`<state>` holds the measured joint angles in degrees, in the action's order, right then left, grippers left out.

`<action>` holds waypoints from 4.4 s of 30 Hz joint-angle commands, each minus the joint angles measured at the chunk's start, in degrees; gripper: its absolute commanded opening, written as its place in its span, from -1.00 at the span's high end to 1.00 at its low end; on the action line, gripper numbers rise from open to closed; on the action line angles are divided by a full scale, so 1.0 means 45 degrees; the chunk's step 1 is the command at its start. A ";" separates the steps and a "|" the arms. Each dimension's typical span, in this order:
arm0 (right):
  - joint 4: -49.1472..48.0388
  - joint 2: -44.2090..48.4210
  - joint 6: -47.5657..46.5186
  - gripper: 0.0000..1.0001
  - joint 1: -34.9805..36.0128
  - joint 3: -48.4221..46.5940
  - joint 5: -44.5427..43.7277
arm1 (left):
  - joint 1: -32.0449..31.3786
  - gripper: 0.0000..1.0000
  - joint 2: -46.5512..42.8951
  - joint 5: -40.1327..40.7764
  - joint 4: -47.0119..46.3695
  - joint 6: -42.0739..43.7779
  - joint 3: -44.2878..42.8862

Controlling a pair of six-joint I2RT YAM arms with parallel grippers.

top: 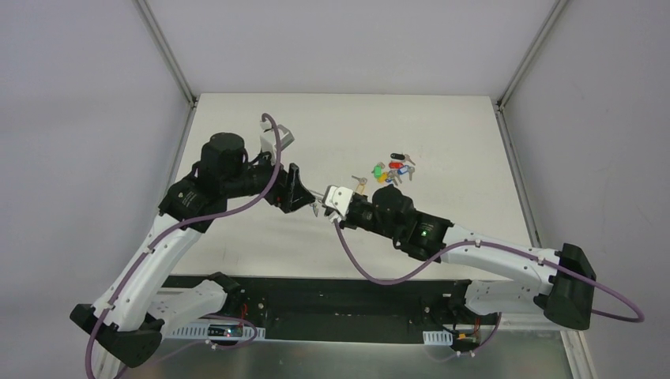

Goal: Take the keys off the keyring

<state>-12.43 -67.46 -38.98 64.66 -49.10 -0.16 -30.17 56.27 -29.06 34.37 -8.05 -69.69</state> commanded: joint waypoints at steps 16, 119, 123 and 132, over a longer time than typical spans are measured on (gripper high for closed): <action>0.0974 0.1082 -0.1368 1.00 -0.0189 -0.2546 -0.1654 | -0.0077 -0.45 -0.5191 0.0485 -0.7758 -0.0907 0.6665; -0.2898 0.5307 0.3117 0.29 -0.1903 0.4469 0.1789 | 0.0623 1.00 0.5804 -0.6016 0.3834 -0.1801 -0.3513; -0.2898 0.4994 0.3103 0.30 -0.2351 0.4120 0.1877 | -0.0482 1.00 0.7300 -0.1493 0.7822 0.0494 -0.6106; -0.4801 0.4046 0.3687 0.30 -0.2958 0.4310 0.2663 | -0.2752 1.00 0.7242 0.5977 0.8185 0.3304 -0.7943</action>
<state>-25.82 -47.94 -23.46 51.99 -28.27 9.34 -39.62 90.54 -21.41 67.13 -2.74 -100.14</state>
